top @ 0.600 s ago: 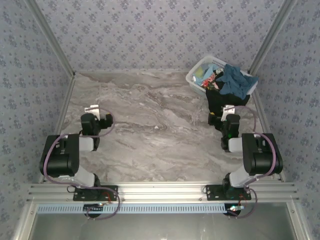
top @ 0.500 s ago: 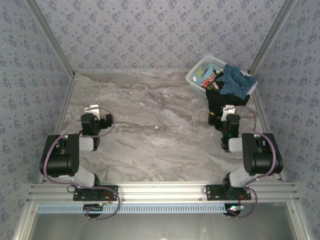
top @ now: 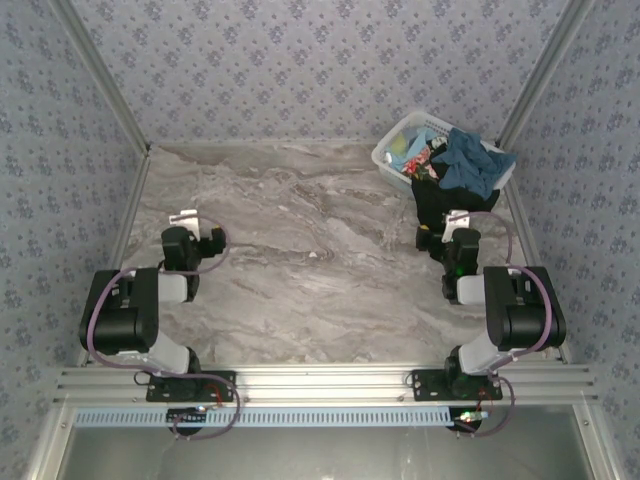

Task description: Fold and stack the t-shirts

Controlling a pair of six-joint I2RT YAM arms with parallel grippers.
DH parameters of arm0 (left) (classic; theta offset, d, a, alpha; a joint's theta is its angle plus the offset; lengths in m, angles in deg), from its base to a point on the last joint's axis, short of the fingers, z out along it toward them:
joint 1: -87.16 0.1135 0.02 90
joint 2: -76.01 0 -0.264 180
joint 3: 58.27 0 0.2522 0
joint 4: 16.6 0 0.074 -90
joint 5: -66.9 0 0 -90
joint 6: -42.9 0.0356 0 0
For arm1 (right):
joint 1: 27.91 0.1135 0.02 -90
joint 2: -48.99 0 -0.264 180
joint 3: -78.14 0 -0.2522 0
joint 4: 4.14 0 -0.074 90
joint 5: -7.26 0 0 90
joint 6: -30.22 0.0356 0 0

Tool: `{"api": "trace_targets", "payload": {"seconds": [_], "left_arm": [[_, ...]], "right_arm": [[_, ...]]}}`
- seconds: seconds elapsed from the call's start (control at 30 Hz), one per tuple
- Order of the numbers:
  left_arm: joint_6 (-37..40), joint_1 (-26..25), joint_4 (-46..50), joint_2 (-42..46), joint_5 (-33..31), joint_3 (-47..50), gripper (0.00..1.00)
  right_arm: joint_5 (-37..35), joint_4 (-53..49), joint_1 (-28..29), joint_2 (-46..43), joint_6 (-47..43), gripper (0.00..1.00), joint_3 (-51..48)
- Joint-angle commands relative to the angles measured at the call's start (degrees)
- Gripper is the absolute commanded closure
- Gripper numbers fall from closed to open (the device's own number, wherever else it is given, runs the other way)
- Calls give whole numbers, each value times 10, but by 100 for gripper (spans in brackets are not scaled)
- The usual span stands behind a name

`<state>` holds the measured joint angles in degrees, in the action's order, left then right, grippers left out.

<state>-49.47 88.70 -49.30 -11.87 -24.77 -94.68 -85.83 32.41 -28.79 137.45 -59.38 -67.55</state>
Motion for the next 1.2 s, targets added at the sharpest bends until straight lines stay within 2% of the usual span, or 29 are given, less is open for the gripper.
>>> {"api": "trace_targets", "payload": {"seconds": [0.0,0.1,0.17,0.2,0.23,0.27,0.3,0.33,0.37,0.4,0.43,0.47,0.5,0.53,0.6,0.67,0.8,0.97,1.03,1.17], "left_arm": [[7,2,1,0,11,-12,2],[6,2,0,0,12,-11,2],[6,1,-6,4,8,-7,2],[5,-5,1,20,-10,-5,2],[10,-19,37,50,-54,-10,2],[16,-39,91,84,-95,-27,2],[28,-60,149,124,-128,-50,2],[34,-79,180,158,-155,-74,2],[17,-95,208,181,-197,-100,2],[-55,-104,296,203,-248,-156,2],[-166,-98,441,215,-247,-236,2],[-232,-92,560,211,-244,-298,2],[-285,-77,599,195,-242,-334,2],[-334,-44,619,174,-184,-365,2],[-395,-5,657,119,-61,-432,2],[-381,-24,664,71,6,-497,2],[-342,-111,709,-1,64,-612,5],[-342,-187,716,-34,123,-638,15],[-340,-211,717,-35,130,-634,17],[-338,-237,719,-29,135,-623,19]], "right_arm": [[6,-7,-3,-2,2,0,8],[0,-2,-3,-3,4,0,5],[-43,21,0,-12,0,0,-8],[-76,19,11,-36,-3,0,-16],[-124,-13,35,-73,-24,0,-14],[-175,-68,59,-113,-40,0,3],[-211,-144,82,-159,-17,0,38],[-220,-238,90,-192,28,0,100],[-197,-359,85,-208,85,0,166],[-138,-500,62,-214,157,0,247],[-122,-592,44,-207,227,0,314],[-116,-618,25,-195,263,0,345],[-51,-629,-7,-178,268,0,374],[-13,-641,-32,-157,268,0,406],[-68,-737,-37,-97,273,7,517],[-61,-818,-45,-24,254,12,620],[4,-959,-78,132,237,21,807],[42,-1046,-87,285,202,23,970],[46,-1061,-88,333,187,23,1016],[49,-1032,-90,380,167,24,1035]]}}
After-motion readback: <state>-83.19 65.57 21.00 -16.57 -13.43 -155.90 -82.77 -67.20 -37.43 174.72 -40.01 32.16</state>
